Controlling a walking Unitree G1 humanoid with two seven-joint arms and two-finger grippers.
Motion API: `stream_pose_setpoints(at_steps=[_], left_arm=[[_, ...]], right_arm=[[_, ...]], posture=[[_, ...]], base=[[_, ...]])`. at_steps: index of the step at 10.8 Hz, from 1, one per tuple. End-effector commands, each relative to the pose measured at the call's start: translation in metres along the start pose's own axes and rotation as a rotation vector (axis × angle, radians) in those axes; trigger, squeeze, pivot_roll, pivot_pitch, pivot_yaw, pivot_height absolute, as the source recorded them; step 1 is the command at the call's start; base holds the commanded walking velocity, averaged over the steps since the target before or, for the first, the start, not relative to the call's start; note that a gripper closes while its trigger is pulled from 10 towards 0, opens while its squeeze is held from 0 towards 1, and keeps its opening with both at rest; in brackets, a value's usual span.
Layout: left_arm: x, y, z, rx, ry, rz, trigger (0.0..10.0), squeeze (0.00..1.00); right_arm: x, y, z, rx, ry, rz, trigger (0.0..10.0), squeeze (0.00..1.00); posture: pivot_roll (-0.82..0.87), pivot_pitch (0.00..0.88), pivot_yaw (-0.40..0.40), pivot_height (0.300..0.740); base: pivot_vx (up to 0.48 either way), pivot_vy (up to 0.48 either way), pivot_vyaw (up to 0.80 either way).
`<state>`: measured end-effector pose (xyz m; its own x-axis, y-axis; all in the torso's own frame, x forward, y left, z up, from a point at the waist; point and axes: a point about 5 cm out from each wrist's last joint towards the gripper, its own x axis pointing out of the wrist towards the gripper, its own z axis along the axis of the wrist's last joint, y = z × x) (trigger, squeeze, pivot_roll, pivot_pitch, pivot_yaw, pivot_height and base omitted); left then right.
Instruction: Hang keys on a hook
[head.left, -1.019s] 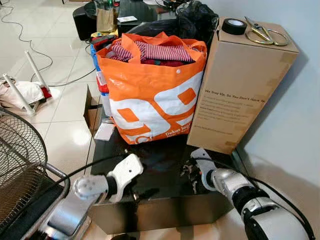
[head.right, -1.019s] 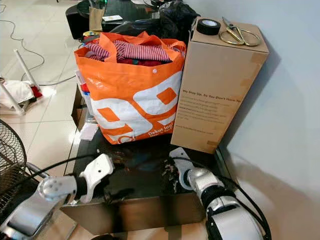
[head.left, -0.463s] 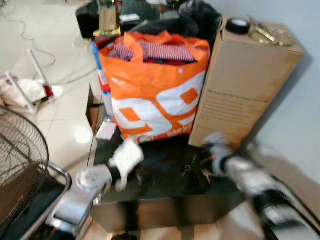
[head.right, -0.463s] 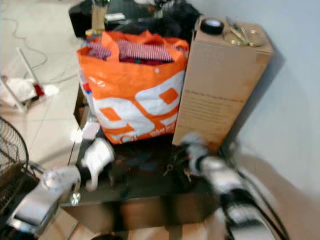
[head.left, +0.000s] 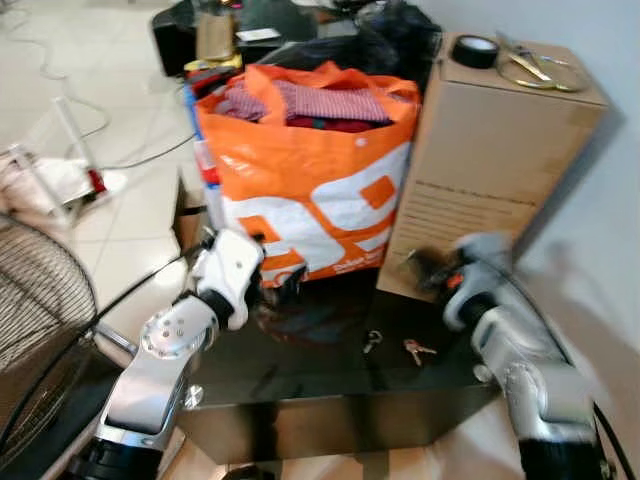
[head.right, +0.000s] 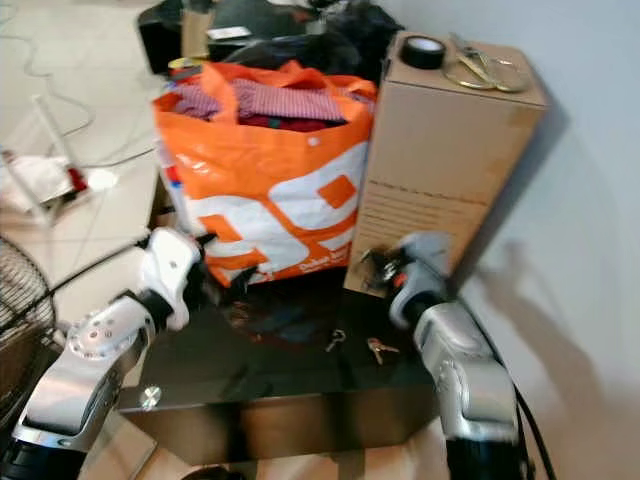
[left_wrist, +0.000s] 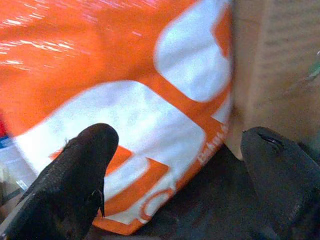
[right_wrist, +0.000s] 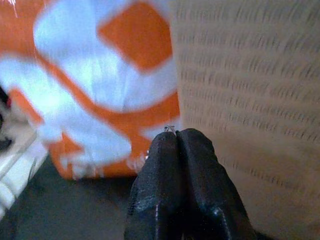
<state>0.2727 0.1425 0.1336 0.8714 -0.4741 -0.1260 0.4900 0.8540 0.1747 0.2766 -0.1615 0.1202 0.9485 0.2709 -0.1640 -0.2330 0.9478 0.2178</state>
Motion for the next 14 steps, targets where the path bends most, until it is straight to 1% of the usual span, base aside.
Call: stream_pose_setpoints(at_steps=[1, 2, 3, 4, 5, 6, 7, 8, 10, 14], left_arm=[[0.000, 0.007, 0.012, -0.007, -0.040, 0.071, 10.0, 0.17], [-0.002, 0.009, 0.011, -0.008, -0.034, 0.105, 10.0, 0.18], [-0.003, 0.010, 0.009, -0.001, -0.024, 0.112, 10.0, 0.18], [0.000, 0.008, 0.008, 0.004, -0.018, 0.100, 10.0, 0.18], [0.003, 0.008, 0.008, 0.004, -0.014, 0.102, 10.0, 0.18], [0.005, 0.009, 0.009, 0.006, -0.011, 0.110, 10.0, 0.18], [0.006, 0.008, 0.009, 0.004, -0.010, 0.120, 10.0, 0.18], [0.007, 0.008, 0.009, 0.008, -0.009, 0.124, 10.0, 0.18], [0.010, 0.009, 0.009, 0.002, -0.012, 0.143, 10.0, 0.18], [0.013, 0.006, 0.007, -0.001, -0.004, 0.123, 10.0, 0.18]], right_arm=[[-0.007, 0.002, 0.015, 0.005, -0.082, -0.057, 0.0, 0.00], [-0.009, 0.003, 0.025, -0.012, -0.128, -0.102, 9.8, 0.00], [-0.010, 0.002, 0.027, -0.027, -0.152, -0.139, 10.0, 0.00], [-0.012, 0.000, 0.029, -0.113, -0.180, -0.198, 10.0, 0.00], [-0.013, 0.000, 0.030, -0.171, -0.193, -0.228, 10.0, 0.00], [-0.013, 0.000, 0.028, -0.174, -0.177, -0.243, 10.0, 0.00], [-0.010, -0.004, 0.023, -0.155, -0.140, -0.277, 10.0, 0.00], [-0.008, -0.005, 0.023, -0.150, -0.140, -0.278, 10.0, 0.00], [-0.002, -0.004, 0.025, -0.171, -0.130, -0.263, 10.0, 0.00], [-0.004, -0.003, 0.025, -0.184, -0.118, -0.261, 10.0, 0.00]], posture=[[-0.05, 0.000, -0.009, 0.740], [-0.05, 0.000, -0.007, 0.740], [-0.06, 0.000, 0.009, 0.740], [-0.07, 0.000, 0.022, 0.740], [-0.08, 0.000, 0.027, 0.740], [-0.08, 0.000, 0.025, 0.740], [-0.07, 0.000, 0.022, 0.740], [-0.07, 0.000, 0.017, 0.740], [-0.08, 0.000, 0.012, 0.740], [-0.11, 0.000, 0.024, 0.740]], base=[[0.000, 0.000, 0.00], [0.000, 0.000, 0.00], [0.000, 0.000, 0.00], [0.000, 0.000, 0.00], [0.000, 0.000, 0.00], [0.000, 0.000, 0.00], [0.000, 0.000, 0.00], [0.000, 0.000, 0.00], [0.000, 0.000, 0.00], [0.000, 0.000, 0.00]])
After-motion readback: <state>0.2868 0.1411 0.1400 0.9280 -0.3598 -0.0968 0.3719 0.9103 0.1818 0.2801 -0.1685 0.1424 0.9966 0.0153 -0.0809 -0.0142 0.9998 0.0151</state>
